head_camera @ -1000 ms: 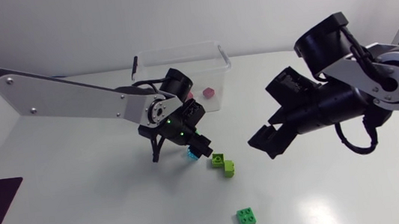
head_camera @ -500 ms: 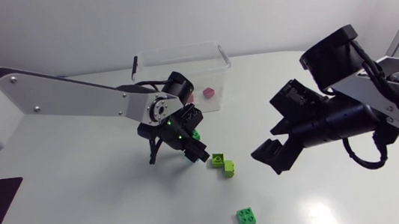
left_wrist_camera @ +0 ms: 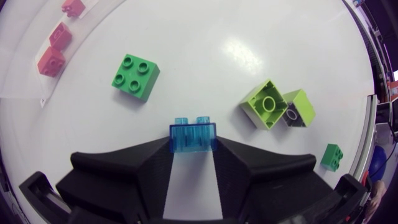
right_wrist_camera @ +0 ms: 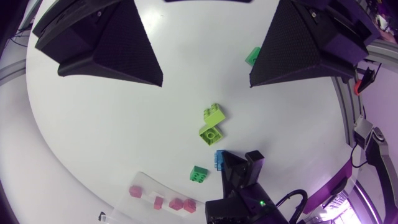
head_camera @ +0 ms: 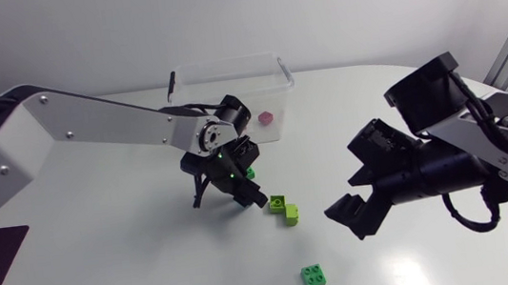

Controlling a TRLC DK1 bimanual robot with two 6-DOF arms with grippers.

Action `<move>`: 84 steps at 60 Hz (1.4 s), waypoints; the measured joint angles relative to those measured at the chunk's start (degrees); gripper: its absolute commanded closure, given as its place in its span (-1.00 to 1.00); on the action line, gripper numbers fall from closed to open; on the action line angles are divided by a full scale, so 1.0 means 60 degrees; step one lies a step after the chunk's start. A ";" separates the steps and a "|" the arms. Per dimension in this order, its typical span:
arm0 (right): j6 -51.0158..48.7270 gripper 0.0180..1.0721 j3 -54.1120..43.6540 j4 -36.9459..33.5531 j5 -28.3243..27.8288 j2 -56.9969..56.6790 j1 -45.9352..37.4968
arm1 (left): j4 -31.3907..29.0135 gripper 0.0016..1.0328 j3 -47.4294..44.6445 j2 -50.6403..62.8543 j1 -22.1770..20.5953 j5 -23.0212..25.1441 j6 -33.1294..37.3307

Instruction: Place the duplo bricks in the container

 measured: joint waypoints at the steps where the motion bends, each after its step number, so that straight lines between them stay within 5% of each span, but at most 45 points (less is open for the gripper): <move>1: 0.0000 -0.91 -0.0007 0.0000 -0.0004 0.0000 0.0000 | -0.0047 0.58 0.0007 -0.0015 0.0000 -0.0022 0.0000; 33: -0.0404 -0.90 0.0168 0.0550 -0.0004 0.2029 0.0579 | -0.0707 0.58 0.1851 -0.2178 0.0765 -0.0160 0.0000; 48: -0.0437 -0.90 0.0233 0.0539 0.0000 0.2328 0.0878 | 0.0080 0.58 0.2313 -0.2244 0.1319 -0.0164 -0.0182; 84: -0.1231 -0.90 -0.0481 -0.0306 0.0186 0.1701 0.2098 | 0.0510 0.57 0.6186 0.0412 0.2393 -0.0164 -0.0681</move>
